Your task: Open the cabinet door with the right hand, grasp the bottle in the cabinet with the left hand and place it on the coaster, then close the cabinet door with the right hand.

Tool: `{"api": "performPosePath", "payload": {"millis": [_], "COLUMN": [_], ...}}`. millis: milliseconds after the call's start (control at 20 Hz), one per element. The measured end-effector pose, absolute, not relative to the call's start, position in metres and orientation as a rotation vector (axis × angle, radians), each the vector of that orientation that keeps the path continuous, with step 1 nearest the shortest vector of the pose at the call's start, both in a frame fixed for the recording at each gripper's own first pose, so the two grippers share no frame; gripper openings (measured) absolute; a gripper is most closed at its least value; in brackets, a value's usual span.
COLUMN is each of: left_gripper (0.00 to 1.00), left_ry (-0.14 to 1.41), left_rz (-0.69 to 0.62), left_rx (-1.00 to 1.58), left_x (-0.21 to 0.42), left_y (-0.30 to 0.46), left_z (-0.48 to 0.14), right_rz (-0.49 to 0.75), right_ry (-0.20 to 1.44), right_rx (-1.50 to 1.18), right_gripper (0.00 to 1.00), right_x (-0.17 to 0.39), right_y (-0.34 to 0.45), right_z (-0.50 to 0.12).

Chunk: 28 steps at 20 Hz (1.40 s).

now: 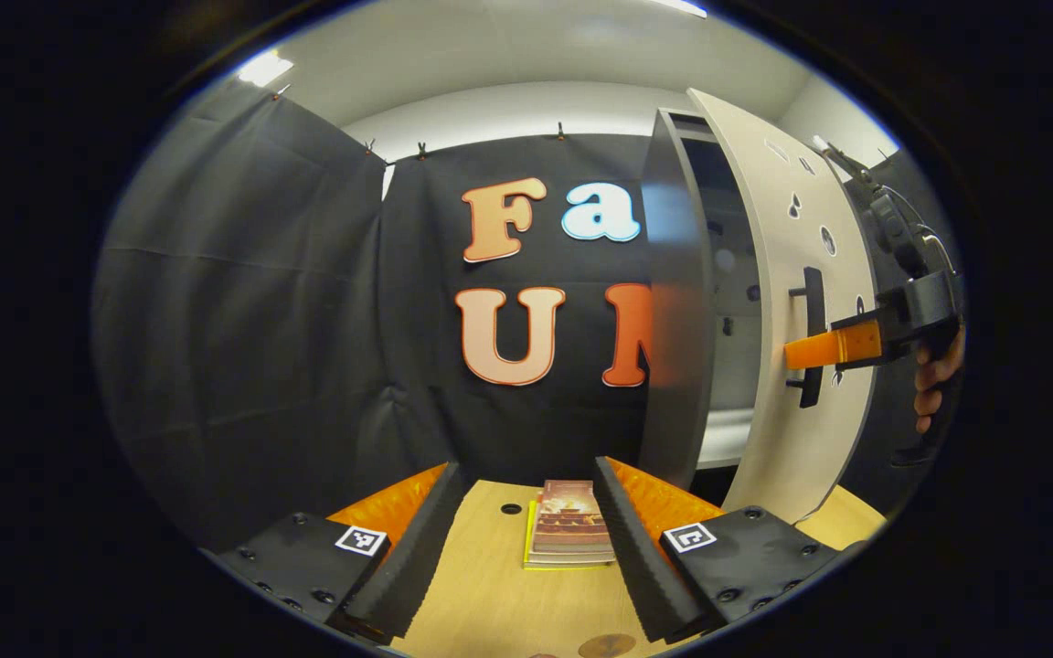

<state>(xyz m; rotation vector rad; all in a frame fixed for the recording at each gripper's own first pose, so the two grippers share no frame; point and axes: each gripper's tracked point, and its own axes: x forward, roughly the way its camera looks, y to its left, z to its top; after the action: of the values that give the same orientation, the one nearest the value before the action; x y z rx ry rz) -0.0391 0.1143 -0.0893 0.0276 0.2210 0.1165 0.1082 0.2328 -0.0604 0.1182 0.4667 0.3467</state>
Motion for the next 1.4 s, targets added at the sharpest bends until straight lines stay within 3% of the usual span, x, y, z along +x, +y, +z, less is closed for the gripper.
{"api": "performPosePath", "payload": {"millis": [700, 1100, 1400], "left_gripper": [0.95, 0.93, 0.94], "left_ry": [0.163, 0.147, 0.172], "left_rz": [-0.069, -0.174, -0.241], "left_rx": [0.032, 0.046, 0.04], "left_x": [-0.007, 0.012, 0.028], "left_y": [-0.008, -0.077, -0.132], "left_z": [-0.068, -0.062, -0.07], "right_rz": [0.492, 0.505, 0.445], "right_ry": [0.435, 0.383, 0.346], "right_rx": [0.154, 0.168, 0.191], "right_gripper": [0.2, 0.2, 0.2], "right_x": [-0.001, -0.029, -0.038], "right_y": [0.137, 0.094, 0.059], "right_z": [-0.033, -0.024, -0.023]}}
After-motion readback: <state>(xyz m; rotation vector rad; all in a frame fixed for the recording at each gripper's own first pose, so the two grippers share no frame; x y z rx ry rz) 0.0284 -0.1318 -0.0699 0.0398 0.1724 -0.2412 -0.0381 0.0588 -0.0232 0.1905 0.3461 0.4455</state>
